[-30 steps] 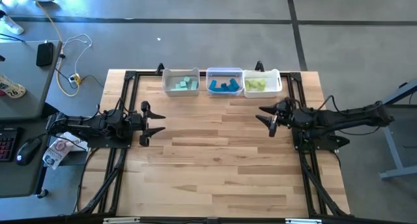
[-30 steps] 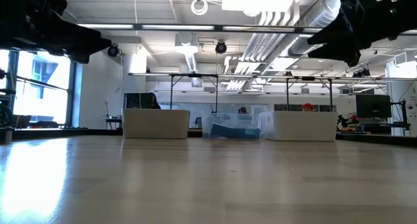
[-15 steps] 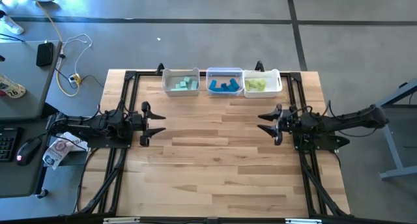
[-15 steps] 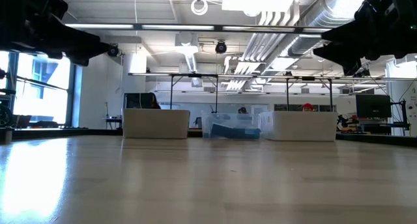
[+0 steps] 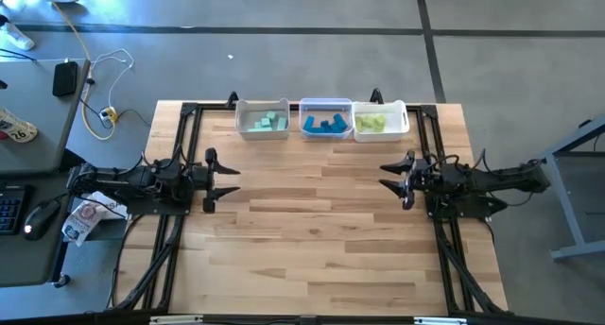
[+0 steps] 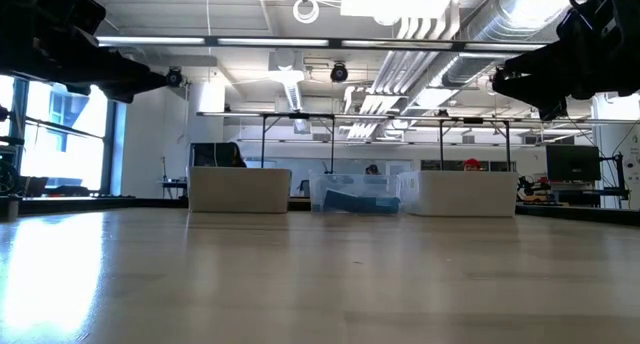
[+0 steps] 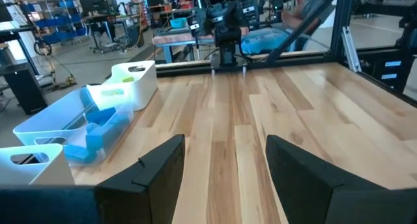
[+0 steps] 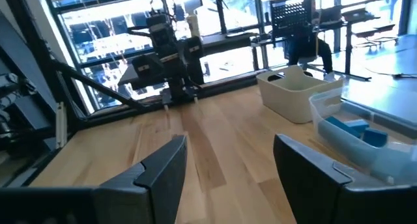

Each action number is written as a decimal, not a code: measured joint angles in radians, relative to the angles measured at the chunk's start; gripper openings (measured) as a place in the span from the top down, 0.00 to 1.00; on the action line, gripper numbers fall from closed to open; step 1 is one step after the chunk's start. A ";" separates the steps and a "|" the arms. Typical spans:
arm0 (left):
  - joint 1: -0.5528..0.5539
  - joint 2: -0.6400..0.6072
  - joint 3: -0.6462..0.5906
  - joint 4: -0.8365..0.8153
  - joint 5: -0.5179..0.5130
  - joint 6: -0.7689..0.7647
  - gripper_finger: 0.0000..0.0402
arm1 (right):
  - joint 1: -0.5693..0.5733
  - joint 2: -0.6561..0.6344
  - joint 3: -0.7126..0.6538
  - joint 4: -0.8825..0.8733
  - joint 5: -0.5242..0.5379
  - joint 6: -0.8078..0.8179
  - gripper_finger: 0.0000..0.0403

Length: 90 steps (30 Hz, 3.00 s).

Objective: Sort & place blocks by color
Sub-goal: Return to Home Position

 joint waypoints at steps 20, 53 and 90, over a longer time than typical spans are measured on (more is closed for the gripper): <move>0.000 0.001 0.000 0.002 0.002 -0.114 0.50 | 0.000 -0.025 0.000 -0.006 0.050 -0.014 0.46; 0.000 0.001 0.000 0.003 0.000 -0.113 0.50 | 0.000 -0.024 0.000 -0.007 0.048 -0.012 0.46; 0.000 0.001 0.000 0.003 0.000 -0.113 0.50 | 0.000 -0.025 0.000 -0.007 0.048 -0.012 0.46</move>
